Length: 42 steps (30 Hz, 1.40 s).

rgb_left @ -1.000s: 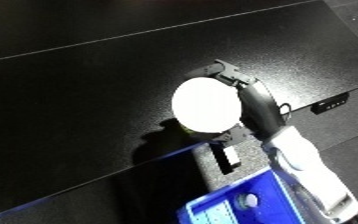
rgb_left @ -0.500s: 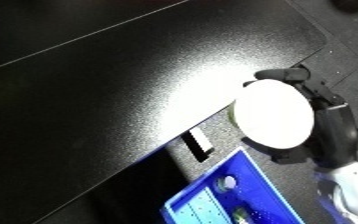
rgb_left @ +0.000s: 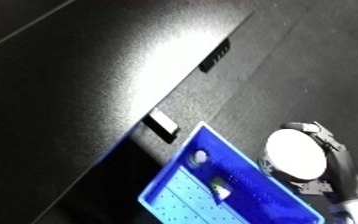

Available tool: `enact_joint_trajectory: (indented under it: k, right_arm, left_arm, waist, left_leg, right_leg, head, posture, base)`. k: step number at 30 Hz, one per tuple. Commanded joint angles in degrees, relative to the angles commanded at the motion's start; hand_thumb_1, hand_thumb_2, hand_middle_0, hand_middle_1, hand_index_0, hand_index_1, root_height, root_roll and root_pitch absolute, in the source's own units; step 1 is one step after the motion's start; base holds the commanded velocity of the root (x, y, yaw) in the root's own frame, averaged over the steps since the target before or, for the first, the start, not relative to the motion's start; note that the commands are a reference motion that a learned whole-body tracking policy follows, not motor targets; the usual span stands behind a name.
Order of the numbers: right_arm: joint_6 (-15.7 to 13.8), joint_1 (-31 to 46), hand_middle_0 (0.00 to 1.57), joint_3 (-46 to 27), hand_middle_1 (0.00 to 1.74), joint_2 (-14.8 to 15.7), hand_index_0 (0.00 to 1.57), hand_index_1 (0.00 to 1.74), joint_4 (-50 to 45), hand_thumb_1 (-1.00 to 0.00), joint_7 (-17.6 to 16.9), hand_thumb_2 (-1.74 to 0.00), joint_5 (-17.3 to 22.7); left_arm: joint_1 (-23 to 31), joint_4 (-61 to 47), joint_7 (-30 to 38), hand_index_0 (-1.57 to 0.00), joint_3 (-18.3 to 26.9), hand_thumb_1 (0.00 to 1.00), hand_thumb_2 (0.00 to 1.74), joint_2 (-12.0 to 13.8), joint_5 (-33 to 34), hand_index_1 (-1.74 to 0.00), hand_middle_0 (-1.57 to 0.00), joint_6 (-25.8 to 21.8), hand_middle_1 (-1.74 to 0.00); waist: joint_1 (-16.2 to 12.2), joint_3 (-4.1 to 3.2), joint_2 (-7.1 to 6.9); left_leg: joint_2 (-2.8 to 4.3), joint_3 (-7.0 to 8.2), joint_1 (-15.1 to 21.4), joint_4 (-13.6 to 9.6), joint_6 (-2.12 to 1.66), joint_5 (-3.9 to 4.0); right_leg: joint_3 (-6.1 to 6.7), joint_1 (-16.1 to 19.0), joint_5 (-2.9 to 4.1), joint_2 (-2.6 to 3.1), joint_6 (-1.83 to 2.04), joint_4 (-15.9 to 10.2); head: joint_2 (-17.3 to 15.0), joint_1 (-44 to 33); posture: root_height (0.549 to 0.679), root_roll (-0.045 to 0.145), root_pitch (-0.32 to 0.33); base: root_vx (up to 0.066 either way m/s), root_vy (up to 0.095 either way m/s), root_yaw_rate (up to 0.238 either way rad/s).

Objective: Pick up the object and place it into the box

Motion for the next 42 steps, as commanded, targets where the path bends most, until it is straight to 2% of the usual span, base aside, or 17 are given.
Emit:
enact_joint_trajectory:
  k: [6, 13, 19, 22, 27, 32, 36, 42]
  right_arm:
    - [3.1, -2.1, 1.02, 6.5, 1.13, 0.2, 1.02, 1.13, 16.8, -0.65, 4.8, -1.13, 5.6]
    - [7.2, -9.1, 0.47, 11.8, 0.52, -1.7, 0.47, 0.52, 32.6, -0.3, 9.4, -0.52, 8.5]
    - [6.6, -13.6, 0.0, 14.1, 0.0, -1.8, 0.0, 0.0, 42.2, 0.0, 10.9, 0.0, 5.6]
    - [6.1, -15.6, 0.0, 15.9, 0.0, -1.6, 0.0, 0.0, 45.4, 0.0, 11.0, 0.0, 3.2]
    - [6.4, -18.6, 0.0, 18.3, 0.0, -0.9, 0.0, 0.0, 49.3, 0.0, 11.4, 0.0, 1.6]
    - [7.0, -20.5, 0.0, 20.2, 0.0, -0.7, 0.0, 0.0, 49.6, 0.0, 12.6, 0.0, -1.4]
    - [7.0, -21.0, 0.0, 21.9, 0.0, -0.6, 0.0, 0.0, 48.0, 0.0, 12.8, 0.0, -4.8]
    - [8.5, -22.1, 0.0, 24.9, 0.0, 0.4, 0.0, 0.0, 45.0, 0.0, 14.0, 0.0, -7.3]
  left_arm:
    - [-1.7, 0.6, -0.3, 0.0, -1.6, 0.0, 0.0, 1.6, 0.8, 0.0, 0.0, 1.7, 0.0]
    - [-3.1, 1.5, -1.3, 0.0, -4.8, 0.0, 0.0, 2.1, 2.2, 0.0, 0.0, 2.9, 0.0]
    - [-3.6, 2.0, -1.9, 0.0, -6.6, 0.0, 0.0, 2.0, 2.0, 0.0, 0.0, 3.4, 0.0]
    - [-4.1, 2.2, -1.8, 0.0, -7.3, 0.0, 0.0, 1.9, 1.3, 0.0, 0.0, 4.0, 0.0]
    - [-5.1, 3.6, -1.4, 0.0, -8.8, 0.0, 0.0, 1.3, 2.0, 0.0, 0.0, 4.4, 0.0]
    - [-5.8, 4.1, -1.3, 0.0, -10.3, 0.0, 0.0, 0.7, 1.4, 0.0, 0.0, 4.0, 0.0]
    - [-6.0, 4.0, -0.6, 0.0, -10.4, 0.0, 0.0, 0.7, 1.0, 0.0, 0.0, 4.3, 0.0]
    - [-6.3, 4.2, 0.7, 0.0, -10.1, 0.0, 0.0, 1.2, 1.4, 0.0, 0.0, 5.4, 0.0]
  waist:
    - [1.7, -0.4, 0.73]
    - [4.8, -1.49, 2.19]
    - [6.6, -2.51, 3.04]
    - [7.2, -2.89, 2.98]
    - [8.5, -3.3, 2.33]
    - [9.3, -3.52, 2.03]
    - [10.0, -3.9, 1.75]
    - [11.7, -4.65, 0.56]
  left_leg:
    - [-0.69, -1.19, 0.5, -0.5, 0.02, 0.37]
    - [-1.83, -3.09, 0.8, -0.8, -0.3, 1.24]
    - [-2.64, -4.13, 0.5, -0.4, -0.41, 1.44]
    - [-2.85, -4.43, 0.1, 0.1, -0.39, 1.55]
    - [-2.9, -5.15, -0.4, 1.0, -0.29, 1.51]
    - [-2.97, -5.71, -0.6, 1.1, -0.56, 1.97]
    - [-3.02, -6.21, -0.6, 0.9, -0.83, 2.38]
    - [-3.08, -7.4, -1.2, 0.4, -1.1, 2.72]
  right_leg:
    - [-0.21, 1.1, 0.62, -0.4, -0.24, -1.3]
    - [-0.92, 2.5, 0.98, -1.25, -0.53, -2.3]
    - [-1.25, 2.9, 0.89, -1.71, -0.52, -2.1]
    - [-1.49, 2.8, 1.08, -1.69, -0.52, -2.1]
    - [-2.24, 3.1, 1.26, -1.48, -0.57, -2.0]
    - [-2.63, 3.4, 1.26, -1.49, -0.6, -1.8]
    - [-2.96, 3.7, 1.07, -1.62, -0.71, -1.6]
    - [-4.0, 4.1, 0.92, -2.02, -0.7, -1.6]
  head:
    - [-2.2, 6.4]
    - [-5.1, 13.7]
    - [-7.6, 14.9]
    - [-10.0, 15.4]
    - [-11.6, 16.7]
    - [-13.4, 14.4]
    - [-13.7, 9.0]
    - [-11.4, -0.5]
  posture:
    - [0.64, 0.074, -0.036]
    - [0.643, 0.076, -0.046]
    - [0.644, 0.078, -0.049]
    - [0.644, 0.078, -0.049]
    - [0.644, 0.075, -0.055]
    - [0.644, 0.076, -0.061]
    - [0.644, 0.078, -0.066]
    - [0.644, 0.078, -0.067]
  base:
    - [-0.005, -0.027, 0.06]
    - [0.009, -0.021, 0.112]
    - [0.01, 0.007, 0.096]
    - [-0.024, 0.002, 0.089]
    - [-0.022, -0.038, 0.062]
    - [-0.011, -0.026, 0.068]
    - [-0.01, -0.019, 0.092]
    - [-0.021, -0.059, 0.145]
